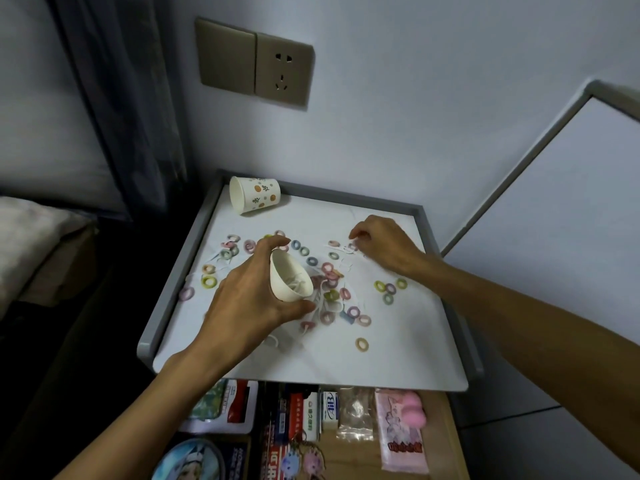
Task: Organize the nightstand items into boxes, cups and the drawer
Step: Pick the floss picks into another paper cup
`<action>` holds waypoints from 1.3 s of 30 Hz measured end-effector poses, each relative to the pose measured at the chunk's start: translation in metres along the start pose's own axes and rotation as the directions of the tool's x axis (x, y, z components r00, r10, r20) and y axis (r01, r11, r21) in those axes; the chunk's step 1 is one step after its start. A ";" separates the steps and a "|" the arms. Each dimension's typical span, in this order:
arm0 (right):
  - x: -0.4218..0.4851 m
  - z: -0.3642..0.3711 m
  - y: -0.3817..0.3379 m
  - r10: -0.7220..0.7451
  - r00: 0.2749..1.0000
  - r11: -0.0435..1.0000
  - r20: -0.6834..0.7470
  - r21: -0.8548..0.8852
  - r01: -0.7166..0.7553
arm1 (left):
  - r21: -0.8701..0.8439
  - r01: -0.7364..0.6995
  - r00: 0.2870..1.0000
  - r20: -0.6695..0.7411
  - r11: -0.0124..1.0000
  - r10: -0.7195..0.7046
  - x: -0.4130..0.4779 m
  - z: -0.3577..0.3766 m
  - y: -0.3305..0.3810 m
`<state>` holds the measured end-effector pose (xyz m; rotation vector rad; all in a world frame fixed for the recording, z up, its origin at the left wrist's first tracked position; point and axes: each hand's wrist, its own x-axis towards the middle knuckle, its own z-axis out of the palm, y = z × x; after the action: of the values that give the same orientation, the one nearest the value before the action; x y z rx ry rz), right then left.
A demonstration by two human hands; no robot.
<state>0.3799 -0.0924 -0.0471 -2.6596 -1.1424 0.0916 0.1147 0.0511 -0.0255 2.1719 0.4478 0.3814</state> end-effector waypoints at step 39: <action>-0.016 -0.016 -0.001 0.098 0.969 0.970 0.227 0.197 -0.145 | 0.012 -0.020 1.000 0.001 1.000 0.020 -0.003 -0.008 0.003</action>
<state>0.3706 -0.1061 -0.0322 -2.5707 -0.9641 0.5076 0.1097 0.0537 -0.0191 2.1897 0.4297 0.3896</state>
